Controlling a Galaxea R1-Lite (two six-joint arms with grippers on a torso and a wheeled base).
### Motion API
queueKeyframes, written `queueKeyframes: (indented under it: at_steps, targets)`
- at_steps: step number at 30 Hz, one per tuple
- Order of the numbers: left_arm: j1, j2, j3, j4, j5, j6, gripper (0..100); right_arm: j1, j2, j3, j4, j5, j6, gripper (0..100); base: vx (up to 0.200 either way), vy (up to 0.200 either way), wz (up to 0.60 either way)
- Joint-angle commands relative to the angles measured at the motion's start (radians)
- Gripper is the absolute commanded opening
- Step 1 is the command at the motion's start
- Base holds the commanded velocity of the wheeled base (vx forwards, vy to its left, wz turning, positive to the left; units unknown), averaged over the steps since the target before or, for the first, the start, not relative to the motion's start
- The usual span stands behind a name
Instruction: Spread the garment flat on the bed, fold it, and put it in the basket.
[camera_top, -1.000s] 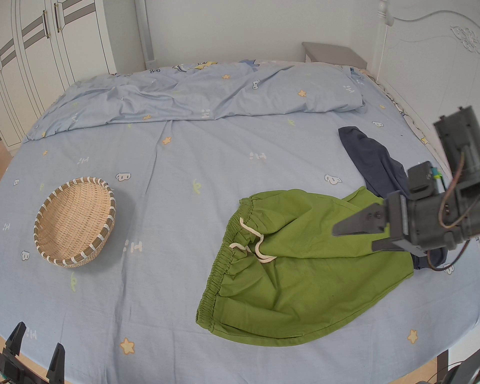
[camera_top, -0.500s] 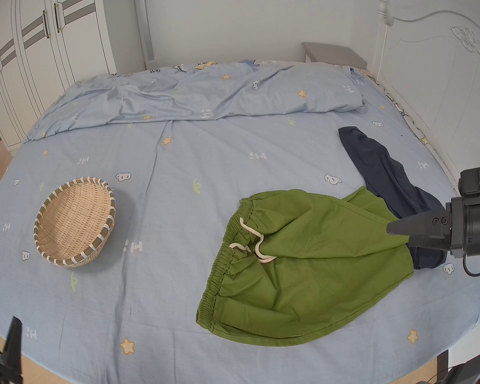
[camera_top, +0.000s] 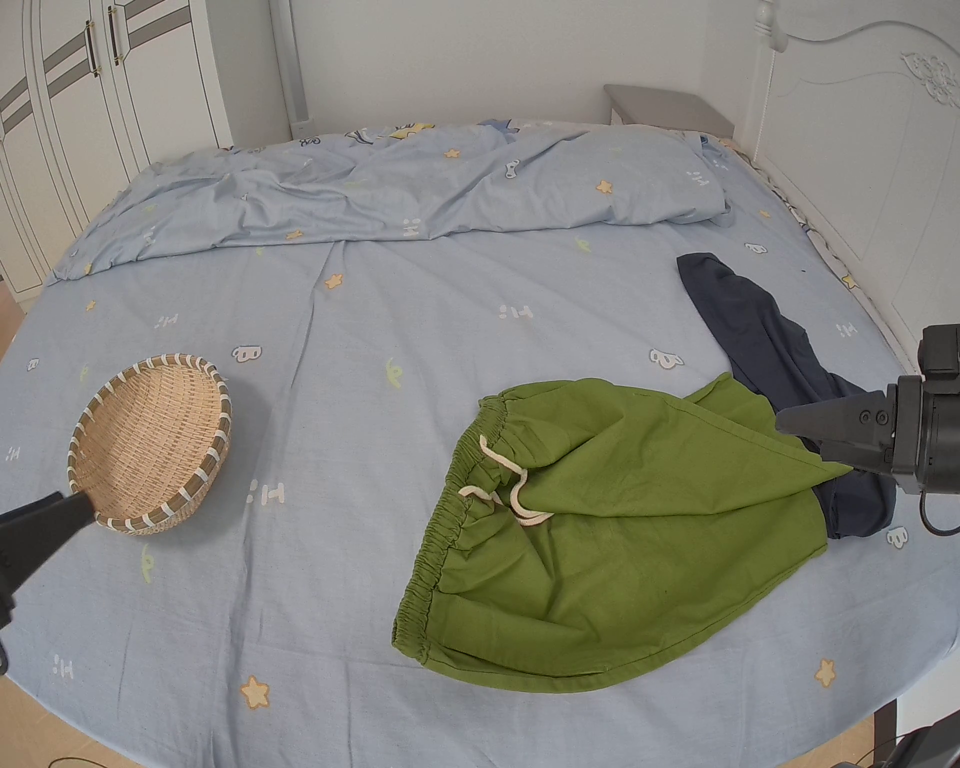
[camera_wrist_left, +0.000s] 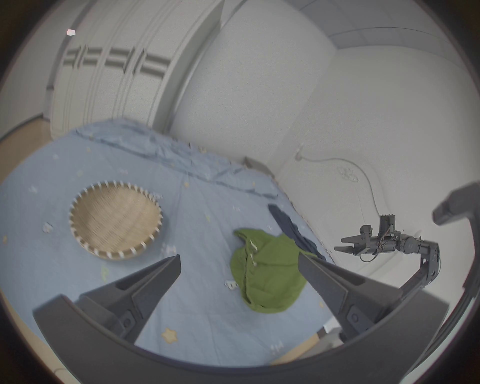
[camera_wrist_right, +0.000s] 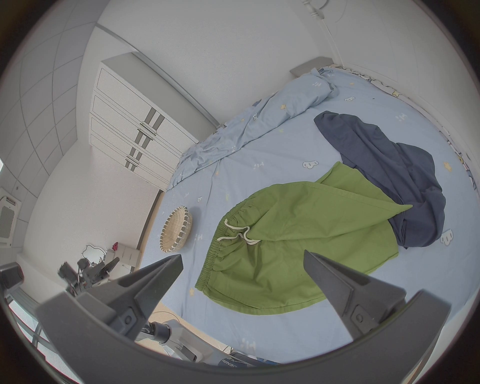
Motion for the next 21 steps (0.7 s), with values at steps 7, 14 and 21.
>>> queueKeyframes:
  at_steps: [7, 14, 21]
  targets:
    - [-0.26, 0.776, -0.187, 0.008, -0.1, -0.147, 100, -0.098, 0.044, 0.064, -0.046, -0.014, -0.046, 100, 0.0, 0.0, 0.0]
    - [-0.287, 0.947, -0.201, -0.027, -0.091, -0.157, 100, -0.108, 0.049, 0.07, -0.049, -0.014, -0.061, 100, 0.0, 0.0, 0.0]
    - [-0.313, 0.973, -0.217, -0.061, -0.091, -0.201, 100, -0.108, 0.05, 0.072, -0.055, -0.014, -0.061, 100, 0.0, 0.0, 0.0]
